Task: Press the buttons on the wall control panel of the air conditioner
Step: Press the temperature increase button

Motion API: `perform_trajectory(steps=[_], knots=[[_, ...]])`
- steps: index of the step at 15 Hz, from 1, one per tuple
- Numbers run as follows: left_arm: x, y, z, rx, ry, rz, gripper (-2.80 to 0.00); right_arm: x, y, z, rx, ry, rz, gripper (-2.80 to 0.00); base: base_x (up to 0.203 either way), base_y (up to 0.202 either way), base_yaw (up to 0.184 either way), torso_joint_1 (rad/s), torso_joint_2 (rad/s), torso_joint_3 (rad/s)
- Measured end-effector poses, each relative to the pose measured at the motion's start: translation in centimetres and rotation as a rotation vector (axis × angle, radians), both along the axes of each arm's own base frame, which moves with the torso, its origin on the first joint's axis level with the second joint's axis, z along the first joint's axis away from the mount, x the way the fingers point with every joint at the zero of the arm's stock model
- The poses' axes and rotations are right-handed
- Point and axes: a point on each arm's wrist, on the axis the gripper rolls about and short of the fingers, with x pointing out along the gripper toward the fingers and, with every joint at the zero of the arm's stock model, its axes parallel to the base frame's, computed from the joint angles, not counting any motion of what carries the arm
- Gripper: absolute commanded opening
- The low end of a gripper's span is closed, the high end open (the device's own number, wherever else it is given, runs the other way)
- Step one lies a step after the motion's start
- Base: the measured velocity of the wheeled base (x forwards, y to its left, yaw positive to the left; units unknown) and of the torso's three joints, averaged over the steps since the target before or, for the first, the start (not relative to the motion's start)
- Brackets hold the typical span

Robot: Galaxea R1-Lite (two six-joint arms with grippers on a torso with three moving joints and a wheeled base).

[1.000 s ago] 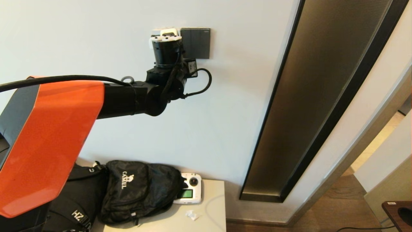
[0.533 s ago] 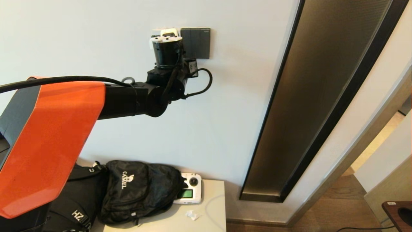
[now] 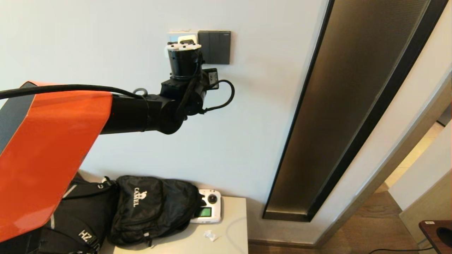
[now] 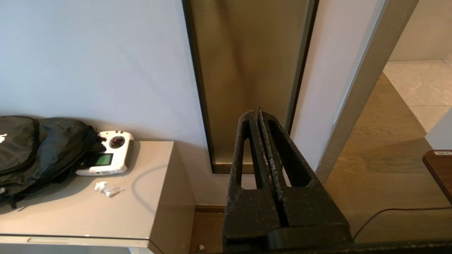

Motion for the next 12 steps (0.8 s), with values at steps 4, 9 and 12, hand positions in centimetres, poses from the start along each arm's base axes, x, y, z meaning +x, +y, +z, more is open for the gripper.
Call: perform_trajectory(steps=[4,9,12], knots=[[0.3,1.2,0.5,-0.005,-0.007,0.026,-2.8,0.0,0.0,0.0,0.0,0.0,0.0,-2.8,0.0,0.0,0.0,0.0,0.0,0.0],[0.8,2.1,0.9,-0.007,-0.019,0.044,-2.8,0.0,0.0,0.0,0.0,0.0,-0.001,-2.8,0.0,0.0,0.0,0.0,0.0,0.0],[0.9,2.0,0.9,-0.008,-0.021,0.043,-2.8,0.0,0.0,0.0,0.0,0.0,0.0,-2.8,0.0,0.0,0.0,0.0,0.0,0.0]])
